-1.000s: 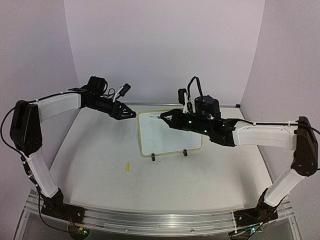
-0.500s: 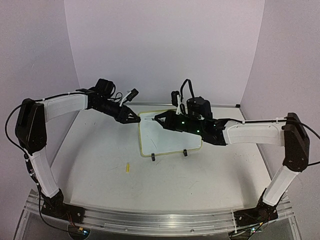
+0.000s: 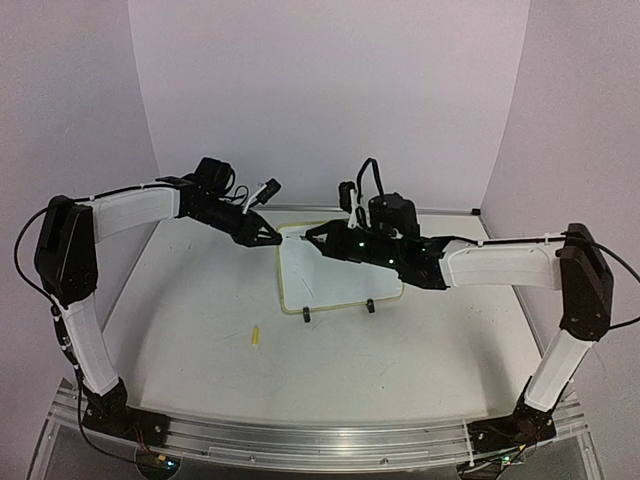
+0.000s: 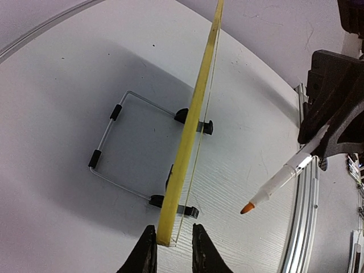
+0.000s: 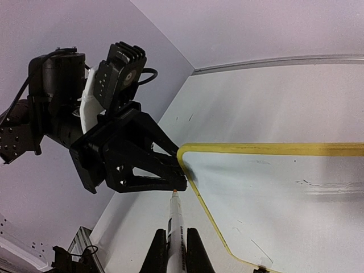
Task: Write a sentence on the whiteboard
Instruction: Hold the whiteboard at the center of the board.
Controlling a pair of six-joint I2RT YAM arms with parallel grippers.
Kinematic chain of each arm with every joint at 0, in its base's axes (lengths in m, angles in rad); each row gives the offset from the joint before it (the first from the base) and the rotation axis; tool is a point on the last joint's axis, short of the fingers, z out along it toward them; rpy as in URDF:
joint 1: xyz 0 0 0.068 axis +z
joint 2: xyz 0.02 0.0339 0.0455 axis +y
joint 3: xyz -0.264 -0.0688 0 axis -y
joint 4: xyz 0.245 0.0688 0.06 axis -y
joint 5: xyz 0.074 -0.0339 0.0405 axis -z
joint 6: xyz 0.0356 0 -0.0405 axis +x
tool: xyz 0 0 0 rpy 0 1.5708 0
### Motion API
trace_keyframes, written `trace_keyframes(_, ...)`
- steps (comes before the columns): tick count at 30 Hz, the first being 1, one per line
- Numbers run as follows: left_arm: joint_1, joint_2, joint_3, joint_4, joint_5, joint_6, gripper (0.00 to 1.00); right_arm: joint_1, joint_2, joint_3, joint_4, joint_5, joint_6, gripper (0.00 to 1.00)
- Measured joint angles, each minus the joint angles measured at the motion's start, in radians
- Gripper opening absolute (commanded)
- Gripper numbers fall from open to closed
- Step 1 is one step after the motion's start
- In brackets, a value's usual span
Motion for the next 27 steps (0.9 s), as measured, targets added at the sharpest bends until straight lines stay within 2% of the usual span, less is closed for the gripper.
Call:
trace_keyframes(4,-0.002,0.006,0.003,0.000,-0.003,0.002,0.15,0.000,0.010,0.003,0.002,0.001,0.000,0.00)
trace_keyframes(9,-0.004,0.009,0.003,-0.006,-0.008,0.013,0.04,0.000,0.019,0.003,0.003,0.008,0.000,0.00)
trace_keyframes(12,-0.005,0.009,0.003,-0.011,-0.009,0.029,0.00,0.000,0.021,0.005,0.004,0.012,0.000,0.00)
trace_keyframes(27,-0.006,0.009,0.003,-0.016,-0.010,0.061,0.00,-0.002,0.057,0.031,0.019,0.027,0.004,0.00)
